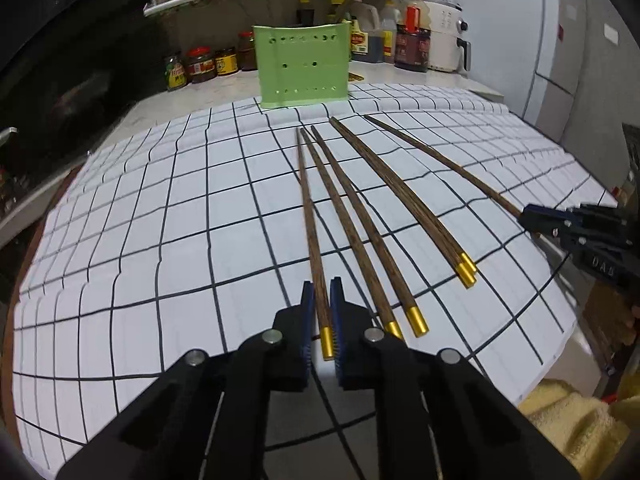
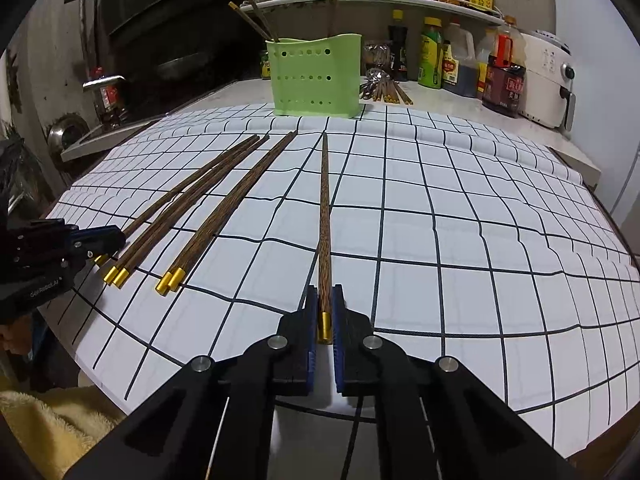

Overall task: Organize utensils
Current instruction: 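Close the left tool on a chopstick while the right tool grasps another chopstick, then lift the left tool's chopstick upright toward the green holder while the right tool lifts its own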

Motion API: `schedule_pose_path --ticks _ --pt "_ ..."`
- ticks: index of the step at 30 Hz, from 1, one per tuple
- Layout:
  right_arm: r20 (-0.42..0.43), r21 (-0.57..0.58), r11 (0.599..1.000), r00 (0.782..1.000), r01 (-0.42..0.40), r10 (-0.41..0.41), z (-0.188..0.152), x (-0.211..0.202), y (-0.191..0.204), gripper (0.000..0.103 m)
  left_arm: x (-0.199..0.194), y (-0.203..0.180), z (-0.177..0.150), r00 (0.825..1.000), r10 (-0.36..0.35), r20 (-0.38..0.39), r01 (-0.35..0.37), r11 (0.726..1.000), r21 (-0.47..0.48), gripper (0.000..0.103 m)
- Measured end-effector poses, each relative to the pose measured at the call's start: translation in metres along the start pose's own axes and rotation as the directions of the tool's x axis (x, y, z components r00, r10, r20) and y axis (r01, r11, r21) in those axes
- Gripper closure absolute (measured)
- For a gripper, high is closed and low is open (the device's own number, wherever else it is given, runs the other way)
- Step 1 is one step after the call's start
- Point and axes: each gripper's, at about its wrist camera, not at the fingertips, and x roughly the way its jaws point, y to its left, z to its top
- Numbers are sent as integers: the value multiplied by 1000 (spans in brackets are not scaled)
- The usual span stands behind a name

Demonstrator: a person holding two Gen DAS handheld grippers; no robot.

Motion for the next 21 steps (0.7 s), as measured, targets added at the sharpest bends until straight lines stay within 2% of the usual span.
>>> schedule_pose_path --ticks 2,8,15,18,21 --pt "-3 11 1000 1000 -6 6 0 0 -1 96 -1 3 1 1000 0 7 0 1000 -13 95" --pt "12 55 998 999 -38 37 5 -6 -7 96 -16 10 13 996 -1 93 3 1000 -26 96" --pt "22 72 997 999 -42 40 6 -7 -8 96 -14 11 19 995 9 95 -6 999 -33 96" --pt "74 86 995 997 -41 35 16 -21 -13 96 -23 14 22 991 18 130 -13 999 -38 96" --pt "148 106 993 988 -51 35 32 -42 -19 96 -42 22 34 978 44 204 -35 998 -46 96"
